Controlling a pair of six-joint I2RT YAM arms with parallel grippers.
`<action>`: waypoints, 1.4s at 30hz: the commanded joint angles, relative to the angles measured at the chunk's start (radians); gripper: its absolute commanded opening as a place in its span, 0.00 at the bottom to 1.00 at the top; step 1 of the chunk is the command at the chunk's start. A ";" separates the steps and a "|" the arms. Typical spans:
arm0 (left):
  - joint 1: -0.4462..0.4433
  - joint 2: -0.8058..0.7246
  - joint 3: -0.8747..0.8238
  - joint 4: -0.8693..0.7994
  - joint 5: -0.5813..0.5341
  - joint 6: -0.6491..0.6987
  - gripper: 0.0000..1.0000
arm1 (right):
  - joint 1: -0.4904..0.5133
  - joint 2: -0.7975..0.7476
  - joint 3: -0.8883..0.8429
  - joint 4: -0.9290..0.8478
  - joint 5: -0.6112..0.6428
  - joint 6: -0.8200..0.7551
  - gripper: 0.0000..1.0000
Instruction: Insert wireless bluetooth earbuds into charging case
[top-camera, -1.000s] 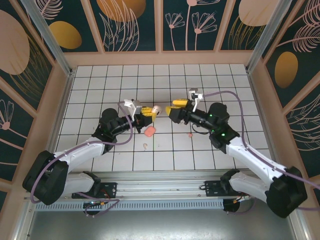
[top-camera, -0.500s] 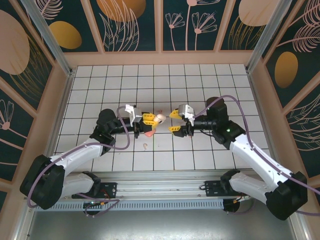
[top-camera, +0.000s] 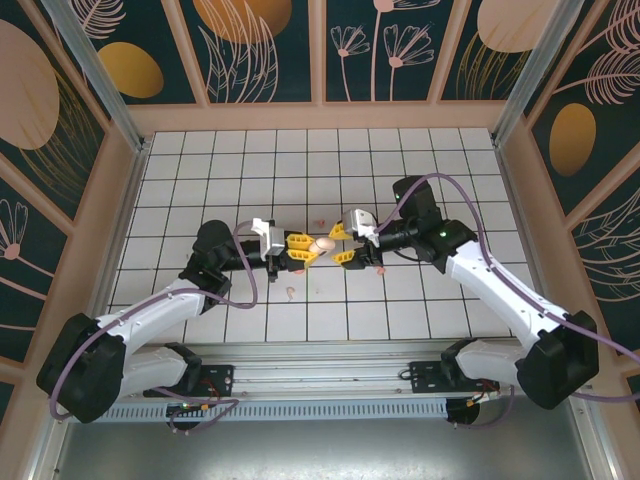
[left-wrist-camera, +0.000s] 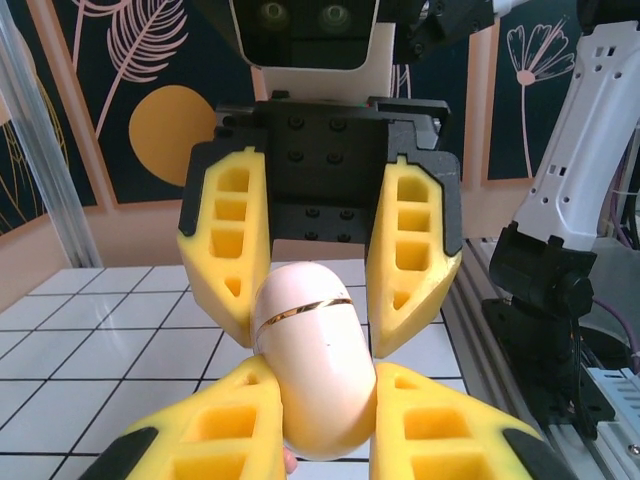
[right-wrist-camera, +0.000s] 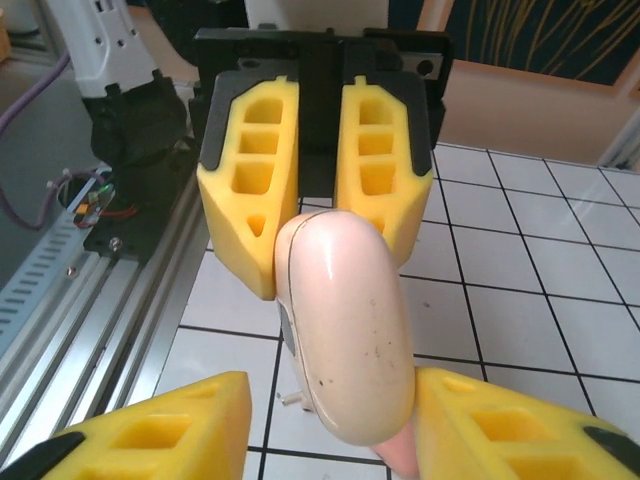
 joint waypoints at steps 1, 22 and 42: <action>-0.008 -0.020 -0.003 0.010 0.029 0.033 0.19 | 0.004 0.008 0.040 -0.050 -0.057 -0.049 0.40; -0.021 -0.021 0.034 -0.203 -0.061 0.171 0.48 | 0.001 -0.040 0.021 -0.082 0.073 -0.046 0.14; -0.025 0.040 0.129 -0.473 -0.094 0.319 0.58 | 0.142 -0.049 0.039 -0.209 0.518 -0.065 0.14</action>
